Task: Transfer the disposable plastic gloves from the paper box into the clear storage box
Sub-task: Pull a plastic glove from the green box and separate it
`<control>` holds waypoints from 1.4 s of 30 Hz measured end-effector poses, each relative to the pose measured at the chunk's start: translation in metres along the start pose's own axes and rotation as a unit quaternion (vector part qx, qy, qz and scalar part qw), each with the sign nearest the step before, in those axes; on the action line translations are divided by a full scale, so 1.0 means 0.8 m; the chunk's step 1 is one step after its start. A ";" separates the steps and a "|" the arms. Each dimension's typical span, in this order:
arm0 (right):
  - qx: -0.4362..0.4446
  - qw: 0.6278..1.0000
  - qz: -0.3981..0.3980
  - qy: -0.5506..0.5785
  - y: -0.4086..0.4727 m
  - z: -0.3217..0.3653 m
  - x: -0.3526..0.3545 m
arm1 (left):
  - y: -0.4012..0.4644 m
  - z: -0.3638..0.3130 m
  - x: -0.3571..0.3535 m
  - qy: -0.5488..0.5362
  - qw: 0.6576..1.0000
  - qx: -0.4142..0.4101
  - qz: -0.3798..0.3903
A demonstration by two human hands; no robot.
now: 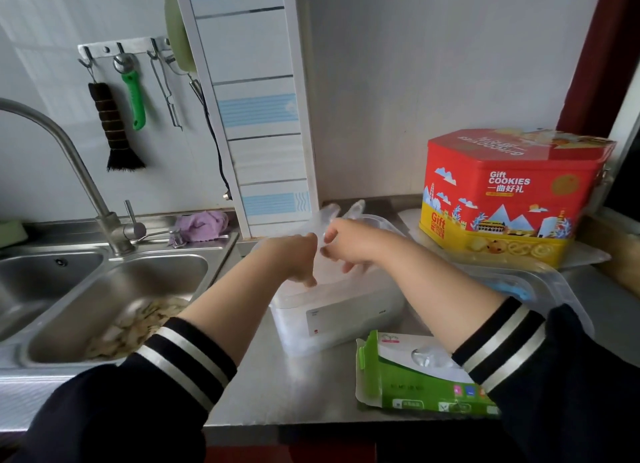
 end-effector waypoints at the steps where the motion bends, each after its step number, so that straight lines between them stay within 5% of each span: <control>1: -0.018 0.999 0.022 -0.036 0.005 -0.007 0.001 | 0.002 -0.005 -0.007 0.025 1.000 -0.004 0.011; 6: -0.097 0.953 0.192 -0.214 0.042 -0.057 -0.024 | 0.014 -0.014 -0.034 0.005 0.995 -0.010 0.102; 11: -0.087 0.940 0.226 -0.241 0.052 -0.069 -0.027 | 0.020 -0.013 -0.043 0.021 0.993 -0.006 0.120; 15: -0.052 0.956 0.133 -0.255 0.038 -0.055 -0.011 | 0.012 -0.011 -0.036 0.028 0.992 -0.019 0.124; 19: 0.029 0.976 -0.112 -0.186 -0.008 -0.021 0.036 | 0.013 0.001 -0.025 -0.028 0.993 -0.009 0.114; 24: 0.173 0.936 -0.299 0.066 -0.098 -0.019 0.070 | -0.032 -0.009 0.045 -0.001 0.987 0.010 -0.160; 28: 0.143 0.962 -0.197 0.125 -0.151 -0.059 0.036 | -0.105 -0.056 0.064 -0.134 0.889 -0.047 -0.435; 30: 0.084 0.990 -0.092 0.062 -0.164 -0.087 0.009 | -0.139 -0.089 0.046 -0.237 0.837 -0.114 -0.480; 33: 0.032 0.999 0.014 -0.040 -0.180 -0.120 -0.022 | -0.150 -0.128 -0.017 -0.367 0.839 -0.153 -0.372; 37: 0.012 1.000 0.000 -0.015 -0.199 -0.143 -0.032 | -0.133 -0.159 -0.100 -0.472 0.856 -0.169 -0.121; 42: -0.009 0.974 -0.182 0.133 -0.211 -0.169 -0.036 | -0.128 -0.170 -0.144 -0.450 0.870 -0.157 -0.130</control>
Point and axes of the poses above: each hand's wrist, its own y-axis towards the middle knuckle, its own x-axis out of the back of the hand, z = x × y, the point moved 4 cm from there along y, towards the middle knuckle, and after that the axes turned 7 degrees about x, right-handed, at the moved point
